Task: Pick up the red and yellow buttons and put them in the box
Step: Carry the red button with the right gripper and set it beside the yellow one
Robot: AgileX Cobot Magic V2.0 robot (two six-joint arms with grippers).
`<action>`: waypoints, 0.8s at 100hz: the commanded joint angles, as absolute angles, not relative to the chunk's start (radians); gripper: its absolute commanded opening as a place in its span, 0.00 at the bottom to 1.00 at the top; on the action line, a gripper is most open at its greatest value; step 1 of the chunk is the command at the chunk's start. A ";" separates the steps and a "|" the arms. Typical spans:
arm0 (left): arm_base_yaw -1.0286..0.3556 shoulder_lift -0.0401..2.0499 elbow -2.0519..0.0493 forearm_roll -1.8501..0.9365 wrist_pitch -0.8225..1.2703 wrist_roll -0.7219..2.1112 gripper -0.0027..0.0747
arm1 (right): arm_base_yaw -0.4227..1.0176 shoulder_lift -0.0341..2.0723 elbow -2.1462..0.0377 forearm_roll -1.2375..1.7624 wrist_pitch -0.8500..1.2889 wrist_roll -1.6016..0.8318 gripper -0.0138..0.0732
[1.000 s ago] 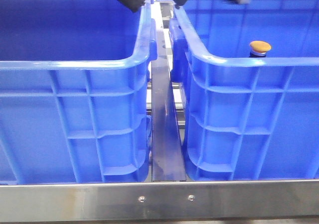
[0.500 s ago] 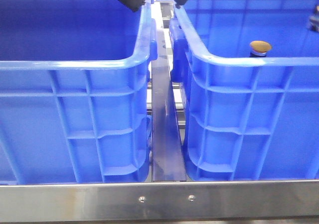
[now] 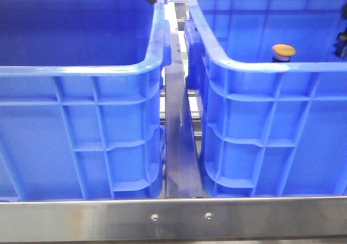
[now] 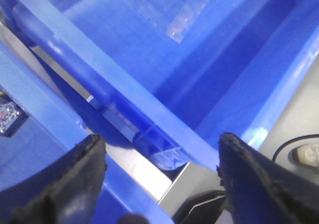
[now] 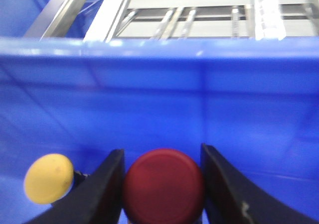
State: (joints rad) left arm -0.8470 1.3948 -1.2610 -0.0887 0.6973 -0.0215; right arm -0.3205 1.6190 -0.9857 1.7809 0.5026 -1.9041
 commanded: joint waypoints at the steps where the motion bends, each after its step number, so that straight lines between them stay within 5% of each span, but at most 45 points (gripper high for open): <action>1: -0.853 1.358 -1.290 -0.106 0.623 -0.023 0.63 | -0.326 1.620 -1.036 1.899 0.595 -1.946 0.41; 80: -0.853 1.358 -1.290 -0.106 0.600 -0.023 0.63 | -0.326 1.809 -1.153 1.898 0.571 -1.962 0.46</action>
State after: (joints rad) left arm -0.8470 1.3948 -1.2610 -0.0902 0.6690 -0.0215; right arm -0.3205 1.8510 -1.1235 1.7913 0.5437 -1.9439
